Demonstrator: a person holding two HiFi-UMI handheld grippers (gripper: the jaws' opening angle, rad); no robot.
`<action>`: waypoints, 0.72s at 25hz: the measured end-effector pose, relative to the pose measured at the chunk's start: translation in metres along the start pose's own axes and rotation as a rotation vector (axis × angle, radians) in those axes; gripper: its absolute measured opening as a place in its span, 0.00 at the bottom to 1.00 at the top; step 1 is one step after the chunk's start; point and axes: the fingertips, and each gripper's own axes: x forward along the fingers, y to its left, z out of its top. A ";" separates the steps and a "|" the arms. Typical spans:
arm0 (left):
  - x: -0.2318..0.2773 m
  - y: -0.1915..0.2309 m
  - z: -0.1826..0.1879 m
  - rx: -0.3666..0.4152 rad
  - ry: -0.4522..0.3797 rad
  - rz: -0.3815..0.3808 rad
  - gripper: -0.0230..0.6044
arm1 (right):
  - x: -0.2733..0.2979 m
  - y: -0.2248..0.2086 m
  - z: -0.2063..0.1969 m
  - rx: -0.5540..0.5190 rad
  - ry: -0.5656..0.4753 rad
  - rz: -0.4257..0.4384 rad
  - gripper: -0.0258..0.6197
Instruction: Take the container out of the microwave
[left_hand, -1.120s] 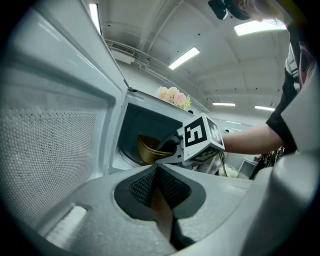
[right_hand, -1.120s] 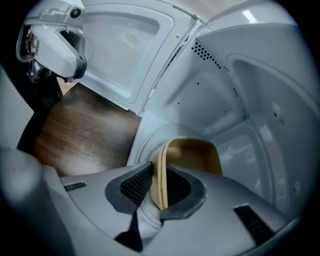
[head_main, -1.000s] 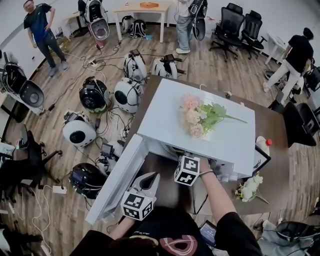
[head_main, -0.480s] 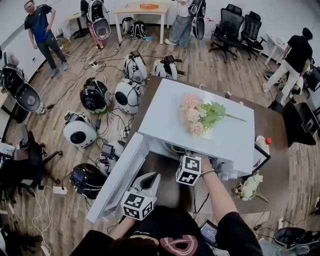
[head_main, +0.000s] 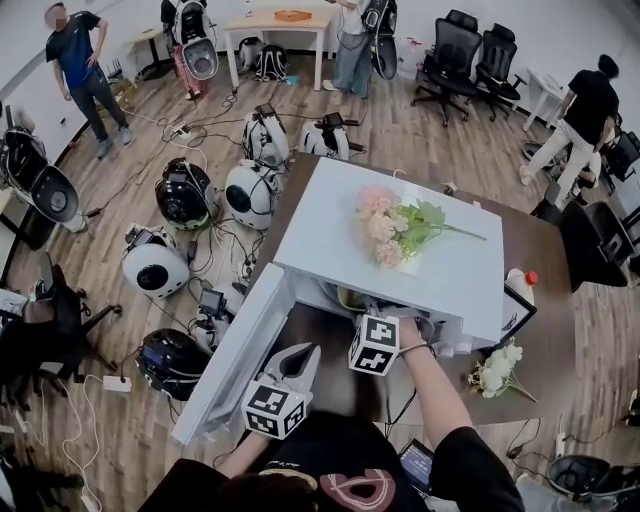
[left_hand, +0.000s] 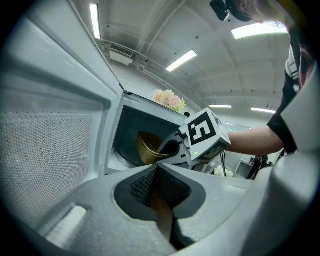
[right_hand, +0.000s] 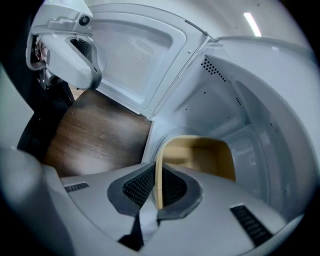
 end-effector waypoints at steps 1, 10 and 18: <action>0.000 0.000 0.000 0.001 -0.001 -0.002 0.05 | -0.002 0.000 0.001 0.001 -0.002 0.003 0.09; -0.002 -0.003 0.000 0.006 -0.005 -0.014 0.05 | -0.011 0.013 0.002 0.024 0.000 0.033 0.09; -0.004 -0.006 -0.002 0.012 -0.007 -0.026 0.05 | -0.017 0.022 0.003 0.046 0.001 0.031 0.09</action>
